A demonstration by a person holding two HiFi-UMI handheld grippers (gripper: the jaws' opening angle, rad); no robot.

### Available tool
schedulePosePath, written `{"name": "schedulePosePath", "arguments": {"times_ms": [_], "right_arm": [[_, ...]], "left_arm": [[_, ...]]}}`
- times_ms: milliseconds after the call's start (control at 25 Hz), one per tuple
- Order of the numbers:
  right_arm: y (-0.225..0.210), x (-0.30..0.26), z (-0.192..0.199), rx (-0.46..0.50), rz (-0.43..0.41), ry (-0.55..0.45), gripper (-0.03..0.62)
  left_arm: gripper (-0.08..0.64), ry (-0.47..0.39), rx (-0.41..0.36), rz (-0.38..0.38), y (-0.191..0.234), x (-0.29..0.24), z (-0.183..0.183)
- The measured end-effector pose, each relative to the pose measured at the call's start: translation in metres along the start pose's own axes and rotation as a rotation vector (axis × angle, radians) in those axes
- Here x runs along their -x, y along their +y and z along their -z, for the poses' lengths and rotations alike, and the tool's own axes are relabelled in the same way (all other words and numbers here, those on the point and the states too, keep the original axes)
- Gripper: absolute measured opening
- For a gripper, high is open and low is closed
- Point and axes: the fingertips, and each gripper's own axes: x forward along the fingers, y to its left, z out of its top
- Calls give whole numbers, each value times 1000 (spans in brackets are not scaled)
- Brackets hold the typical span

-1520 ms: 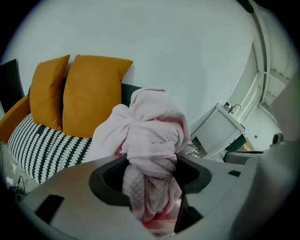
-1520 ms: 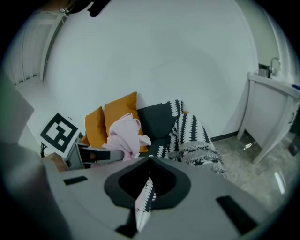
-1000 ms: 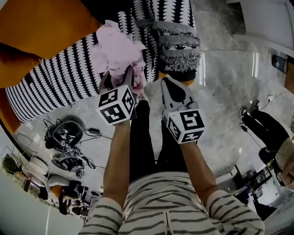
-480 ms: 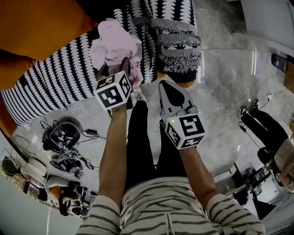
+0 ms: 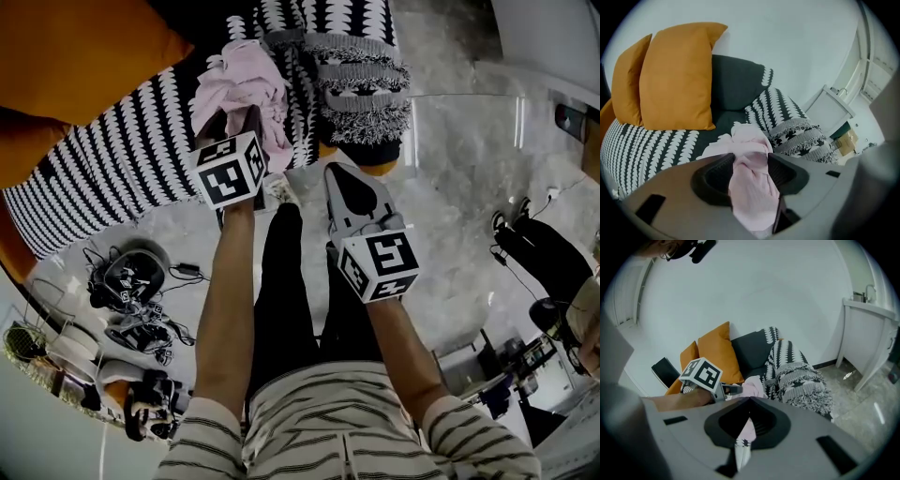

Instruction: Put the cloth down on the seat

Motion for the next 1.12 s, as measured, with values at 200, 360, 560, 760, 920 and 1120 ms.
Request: {"name": "schedulePosePath", "arguments": {"times_ms": [200,360,560,760,920,1120], "right_arm": [[-5,-2,-1,-11,18,-9,12],[-4,1,-4,-10,20,-19,14],[-4,10,-12,-6,23,-39,14],[-4,22,-21,-5,23,-67,14],[1,33,-31,-3,16,-91,14],[18,48,-46,37,-10,-114,14]], "left_arm": [[221,-39,-21,10,-5,14,-8],[214,-69,-20,12,-12,30,-14],[21,-136,-35,-19,-21,65,-22],[3,-180,-14,-24,-29,98,-25],[3,-219,-3,-26,-35,123,-30],[3,-274,-11,-36,-43,157,-42]]}}
